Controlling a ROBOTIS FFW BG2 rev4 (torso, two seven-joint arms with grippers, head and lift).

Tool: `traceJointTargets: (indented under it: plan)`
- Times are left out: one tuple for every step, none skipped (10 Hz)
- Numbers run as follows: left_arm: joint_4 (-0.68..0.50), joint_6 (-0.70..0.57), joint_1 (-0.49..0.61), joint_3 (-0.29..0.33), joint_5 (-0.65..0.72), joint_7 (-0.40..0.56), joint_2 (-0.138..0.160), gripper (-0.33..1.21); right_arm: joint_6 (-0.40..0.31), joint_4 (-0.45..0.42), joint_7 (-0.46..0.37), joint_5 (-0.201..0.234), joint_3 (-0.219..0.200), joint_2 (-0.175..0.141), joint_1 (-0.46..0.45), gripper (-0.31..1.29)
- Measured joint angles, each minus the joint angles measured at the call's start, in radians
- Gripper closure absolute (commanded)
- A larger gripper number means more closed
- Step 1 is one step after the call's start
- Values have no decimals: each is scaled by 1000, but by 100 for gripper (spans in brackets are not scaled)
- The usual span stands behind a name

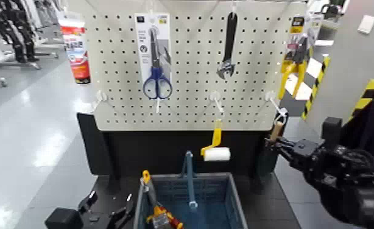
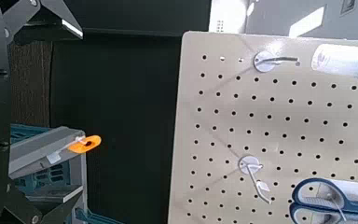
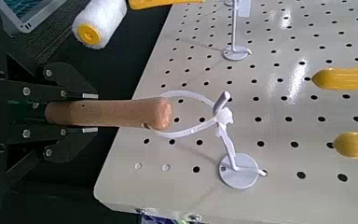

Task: Put the tool with the wooden handle into the crate.

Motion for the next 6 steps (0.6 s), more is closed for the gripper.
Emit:
traceJointTargets:
  plan:
    - [0, 0, 0, 0, 0, 0, 0, 15, 2, -25, 0, 0, -8, 5, 12, 118]
    - [0, 0, 1, 0, 0, 0, 0, 15, 10, -59, 0, 0, -14, 12, 26, 118]
    - [0, 0, 2, 0, 0, 0, 0, 15, 17, -93, 0, 0, -20, 19, 41, 118]
    - [0, 0, 2, 0, 0, 0, 0, 15, 26, -120, 0, 1, -23, 26, 54, 118]
    - [0, 0, 2, 0, 0, 0, 0, 15, 36, -147, 0, 4, -26, 32, 66, 118]
    - [0, 0, 2, -1, 0, 0, 0, 15, 52, -185, -2, 11, -33, 40, 82, 118]
